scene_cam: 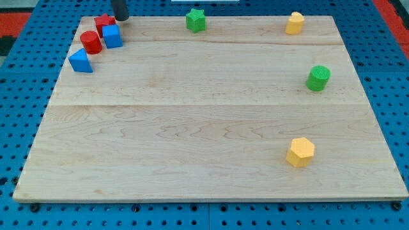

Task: Slide the red star along with blue cube slightly right down

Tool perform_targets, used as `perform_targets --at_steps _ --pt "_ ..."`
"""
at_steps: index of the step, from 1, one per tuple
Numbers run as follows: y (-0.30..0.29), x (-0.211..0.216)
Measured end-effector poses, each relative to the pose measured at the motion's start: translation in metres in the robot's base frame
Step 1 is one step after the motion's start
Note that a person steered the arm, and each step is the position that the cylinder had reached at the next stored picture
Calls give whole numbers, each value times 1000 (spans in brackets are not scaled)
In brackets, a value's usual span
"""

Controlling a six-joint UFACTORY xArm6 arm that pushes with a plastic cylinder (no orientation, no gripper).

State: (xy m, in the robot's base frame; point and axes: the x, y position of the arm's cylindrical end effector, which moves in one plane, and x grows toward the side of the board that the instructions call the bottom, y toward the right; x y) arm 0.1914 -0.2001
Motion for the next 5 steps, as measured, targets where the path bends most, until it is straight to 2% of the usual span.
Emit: perform_targets --at_steps 1,2,4,5 --pt "-57 0" --pt "-48 34" --pt "25 118" --pt "10 108"
